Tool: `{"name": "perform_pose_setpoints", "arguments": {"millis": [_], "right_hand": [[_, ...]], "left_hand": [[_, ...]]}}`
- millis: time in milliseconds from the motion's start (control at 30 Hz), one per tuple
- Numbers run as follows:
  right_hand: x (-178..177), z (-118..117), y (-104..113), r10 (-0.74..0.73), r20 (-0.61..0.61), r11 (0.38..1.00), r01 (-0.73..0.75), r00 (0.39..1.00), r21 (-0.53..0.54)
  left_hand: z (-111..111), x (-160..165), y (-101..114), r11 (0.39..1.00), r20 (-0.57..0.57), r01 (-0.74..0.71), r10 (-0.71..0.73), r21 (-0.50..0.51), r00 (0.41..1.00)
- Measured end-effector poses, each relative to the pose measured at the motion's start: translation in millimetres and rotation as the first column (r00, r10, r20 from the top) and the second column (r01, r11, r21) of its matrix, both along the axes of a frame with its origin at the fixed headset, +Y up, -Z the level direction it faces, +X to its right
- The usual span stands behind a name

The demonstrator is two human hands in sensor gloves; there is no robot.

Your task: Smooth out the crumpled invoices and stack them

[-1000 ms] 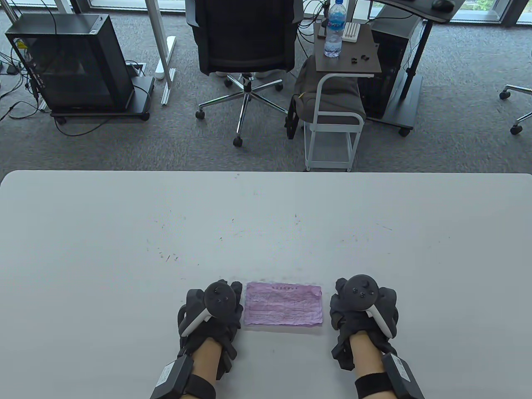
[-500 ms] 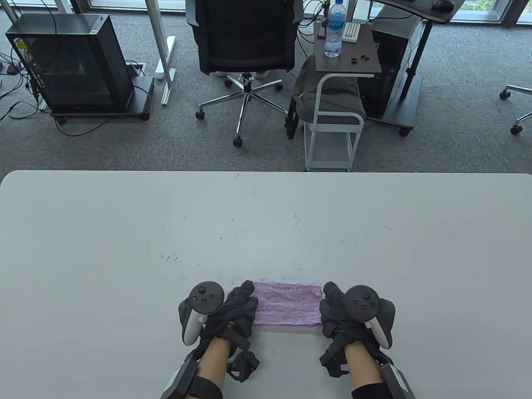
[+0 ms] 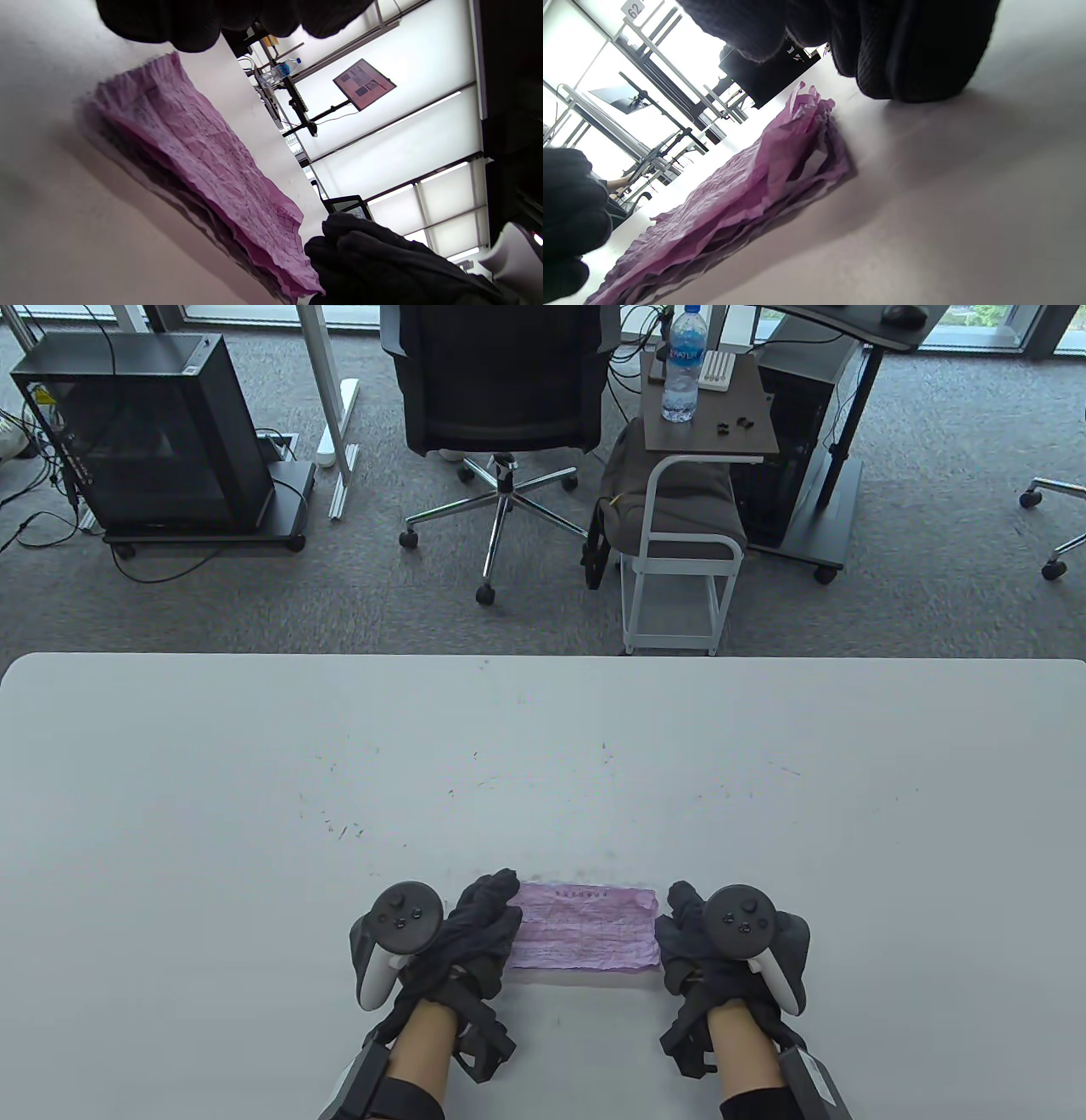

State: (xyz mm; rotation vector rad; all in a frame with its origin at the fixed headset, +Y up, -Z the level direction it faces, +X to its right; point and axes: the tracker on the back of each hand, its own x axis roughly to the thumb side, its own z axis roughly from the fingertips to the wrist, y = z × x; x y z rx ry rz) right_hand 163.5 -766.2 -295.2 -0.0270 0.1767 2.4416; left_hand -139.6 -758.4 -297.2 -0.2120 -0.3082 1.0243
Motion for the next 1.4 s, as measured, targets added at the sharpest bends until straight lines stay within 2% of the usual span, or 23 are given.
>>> {"name": "perform_pose_setpoints", "arguments": {"millis": [133, 167, 267, 367, 400, 467, 533, 633, 767, 933, 1233, 1400], "right_hand": [[-4, -11, 7, 0.094, -0.012, 0.995, -0.094, 0.995, -0.027], [-5, -14, 11, 0.11, -0.019, 0.994, -0.11, 0.994, -0.016], [-16, -33, 34, 0.233, -0.078, 0.97, -0.226, 0.969, 0.084], [-43, -50, 47, 0.322, -0.251, 0.944, -0.287, 0.913, 0.165], [-49, -53, 48, 0.338, -0.287, 0.938, -0.294, 0.896, 0.185], [-72, -62, 50, 0.389, -0.407, 0.917, -0.307, 0.826, 0.254], [-90, -70, 47, 0.388, -0.484, 0.922, -0.325, 0.784, 0.213], [-105, -78, 38, 0.371, -0.538, 0.926, -0.346, 0.757, 0.151], [-109, -87, 23, 0.348, -0.538, 0.928, -0.362, 0.768, 0.085], [-109, -93, 8, 0.346, -0.549, 0.922, -0.385, 0.761, 0.047], [-113, -88, 7, 0.351, -0.584, 0.917, -0.394, 0.732, 0.058], [-113, -87, 7, 0.349, -0.575, 0.919, -0.391, 0.74, 0.055]], "left_hand": [[7, 26, 30, 0.958, 0.111, 0.201, -0.227, 0.203, 0.968], [8, 31, 33, 0.954, 0.146, 0.211, -0.245, 0.211, 0.959], [13, 47, 35, 0.964, 0.349, 0.225, -0.262, 0.142, 0.9], [17, 59, 24, 0.973, 0.506, 0.232, -0.206, 0.013, 0.837], [18, 61, 21, 0.973, 0.524, 0.232, -0.193, -0.008, 0.829], [20, 67, 12, 0.96, 0.589, 0.266, -0.167, -0.085, 0.791], [21, 70, 7, 0.939, 0.628, 0.331, -0.201, -0.096, 0.752], [20, 70, 3, 0.928, 0.632, 0.362, -0.231, -0.084, 0.74], [17, 70, -4, 0.924, 0.629, 0.365, -0.216, -0.116, 0.747], [16, 76, -2, 0.916, 0.637, 0.395, -0.262, -0.072, 0.725], [14, 74, -2, 0.916, 0.615, 0.397, -0.277, -0.064, 0.738], [16, 75, -1, 0.911, 0.619, 0.41, -0.295, -0.048, 0.728]]}}
